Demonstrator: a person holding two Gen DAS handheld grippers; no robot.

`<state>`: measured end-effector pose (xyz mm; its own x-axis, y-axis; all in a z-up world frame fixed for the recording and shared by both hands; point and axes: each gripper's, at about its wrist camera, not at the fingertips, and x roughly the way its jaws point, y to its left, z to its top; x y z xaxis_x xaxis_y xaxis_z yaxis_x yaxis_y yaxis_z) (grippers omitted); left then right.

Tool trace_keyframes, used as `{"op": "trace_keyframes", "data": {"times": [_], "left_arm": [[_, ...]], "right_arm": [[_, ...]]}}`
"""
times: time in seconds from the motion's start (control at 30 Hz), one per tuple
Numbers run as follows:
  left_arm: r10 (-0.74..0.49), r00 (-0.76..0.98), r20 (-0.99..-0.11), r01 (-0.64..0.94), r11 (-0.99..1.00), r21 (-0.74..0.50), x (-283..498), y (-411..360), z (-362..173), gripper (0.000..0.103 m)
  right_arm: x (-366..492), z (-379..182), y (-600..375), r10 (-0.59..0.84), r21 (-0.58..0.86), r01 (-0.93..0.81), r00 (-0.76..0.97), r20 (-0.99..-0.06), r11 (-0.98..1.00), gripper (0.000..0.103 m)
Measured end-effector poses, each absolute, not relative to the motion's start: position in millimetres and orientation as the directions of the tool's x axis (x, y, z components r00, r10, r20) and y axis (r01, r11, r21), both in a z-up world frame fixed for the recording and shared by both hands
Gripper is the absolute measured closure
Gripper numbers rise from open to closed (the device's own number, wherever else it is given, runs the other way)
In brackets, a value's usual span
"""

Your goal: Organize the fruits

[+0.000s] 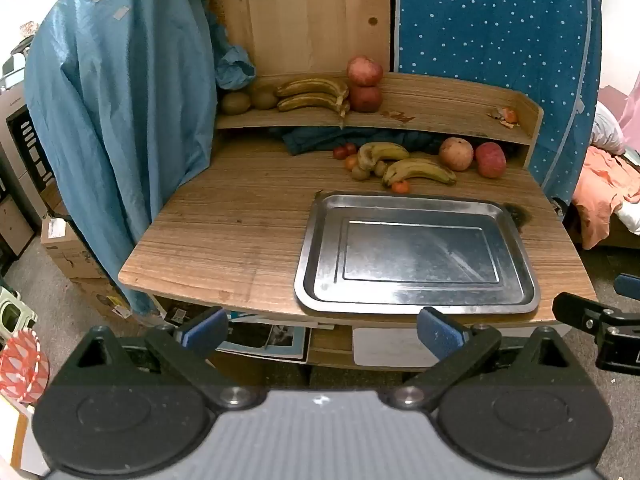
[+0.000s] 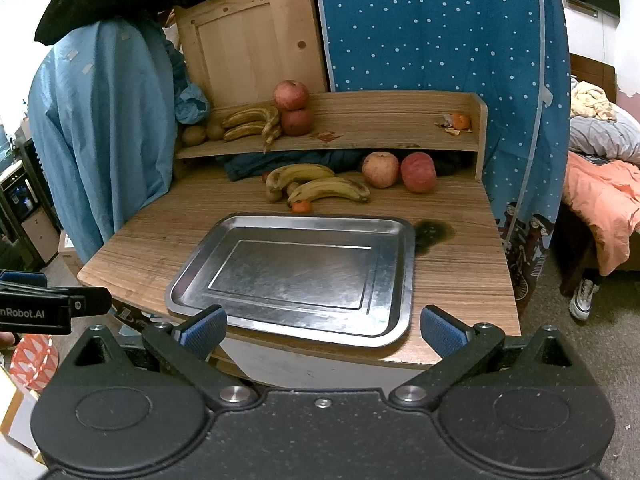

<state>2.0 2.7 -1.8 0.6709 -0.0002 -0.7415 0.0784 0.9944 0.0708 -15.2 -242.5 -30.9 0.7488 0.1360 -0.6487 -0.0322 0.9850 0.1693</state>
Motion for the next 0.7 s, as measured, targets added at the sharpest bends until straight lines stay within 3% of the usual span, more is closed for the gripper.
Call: {"op": "trace_keyframes", "data": {"times": [0.7], "left_arm": [[0.003, 0.672, -0.740, 0.076, 0.994, 0.073, 5.4, 6.7, 1.7, 0.000]], "right_arm": [[-9.1, -34.7, -246.0, 0.145, 0.177, -0.037, 0.745, -0.651, 0.984, 0.001]]}}
